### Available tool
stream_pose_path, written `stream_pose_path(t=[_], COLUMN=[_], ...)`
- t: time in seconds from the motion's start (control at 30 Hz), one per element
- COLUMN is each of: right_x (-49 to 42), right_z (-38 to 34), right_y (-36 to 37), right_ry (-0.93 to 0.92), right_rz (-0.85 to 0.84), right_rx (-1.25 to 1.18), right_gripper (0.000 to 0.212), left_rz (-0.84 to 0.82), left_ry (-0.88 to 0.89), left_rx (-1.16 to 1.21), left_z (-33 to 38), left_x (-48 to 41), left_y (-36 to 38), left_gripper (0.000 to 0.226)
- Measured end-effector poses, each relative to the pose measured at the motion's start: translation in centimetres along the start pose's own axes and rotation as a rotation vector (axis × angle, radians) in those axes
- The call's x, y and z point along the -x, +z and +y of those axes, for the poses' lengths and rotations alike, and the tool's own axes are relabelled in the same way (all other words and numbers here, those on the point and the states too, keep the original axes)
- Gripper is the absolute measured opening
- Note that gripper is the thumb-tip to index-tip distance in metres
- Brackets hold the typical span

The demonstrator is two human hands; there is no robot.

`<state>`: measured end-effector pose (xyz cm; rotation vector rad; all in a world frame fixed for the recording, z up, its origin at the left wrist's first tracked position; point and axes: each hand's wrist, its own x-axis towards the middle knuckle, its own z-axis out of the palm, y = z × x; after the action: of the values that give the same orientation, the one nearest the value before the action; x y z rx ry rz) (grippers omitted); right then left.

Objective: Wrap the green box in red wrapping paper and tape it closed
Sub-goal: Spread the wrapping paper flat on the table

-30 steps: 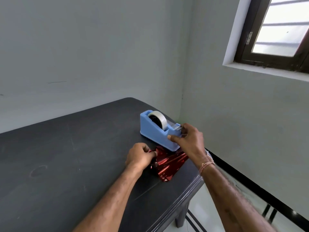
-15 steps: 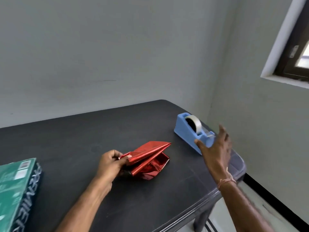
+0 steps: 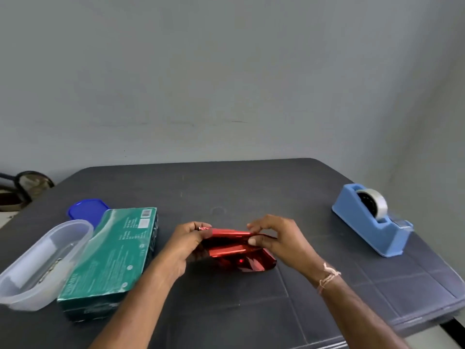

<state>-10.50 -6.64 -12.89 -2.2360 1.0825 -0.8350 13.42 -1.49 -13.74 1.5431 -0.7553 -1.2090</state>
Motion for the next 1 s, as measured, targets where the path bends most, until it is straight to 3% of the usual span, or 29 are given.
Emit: stream_pose_path(t=[0.07,0.17,0.23,0.3,0.4,0.63,0.77,0.8,0.87,0.97,1.0], right_x=[-1.0,-2.1,-2.6,-2.9,-2.8,-2.5,-2.6,-2.7,-2.7,-2.8,-2.8], right_z=[-0.6,-1.2,-1.2,-1.0,-0.7,-1.2,-1.3,-1.1,-0.9,-0.6,-0.6], right_y=[0.2,-0.5,-1.3,-1.9,-2.5,-3.3,-4.4,-4.7,-5.0,-5.0,-4.8], right_ry=[0.058,0.206,0.326,0.398,0.458,0.393,0.423,0.438,0.462,0.514,0.533], right_rz=[0.045,0.121,0.148,0.179,0.241,0.257,0.307,0.318,0.338,0.326,0.32], right_rx=[-0.084,-0.302,-0.445,-0.508,-0.613,-0.749,-0.892,-0.929,-1.006,-1.138,-1.182], right_gripper=[0.007,0.016,0.021,0.027,0.032,0.027,0.026,0.027,0.031,0.025,0.023], left_rz=[-0.076,-0.218,-0.257,-0.092,0.189,0.018,0.064,0.061,-0.126,-0.675,-0.711], left_ry=[-0.042,-0.088,-0.076,0.01,0.35,0.843,1.099,1.172,1.129,0.652,0.575], left_rx=[0.108,0.273,0.292,0.275,0.098,-0.505,-0.703,-0.759,-0.8,-0.582,-0.468], left_z=[0.2,0.6,0.6,0.6,0.8,1.7,2.4,2.6,3.4,4.6,4.7], left_x=[0.3,1.0,1.0,1.0,1.4,0.9,1.6,2.2,4.6,7.4,7.3], left_y=[-0.4,-0.6,-0.5,0.1,1.1,3.0,3.7,3.8,3.9,3.7,3.6], left_gripper=[0.016,0.058,0.072,0.074,0.08,0.07,0.03,0.029,0.048,0.068,0.074])
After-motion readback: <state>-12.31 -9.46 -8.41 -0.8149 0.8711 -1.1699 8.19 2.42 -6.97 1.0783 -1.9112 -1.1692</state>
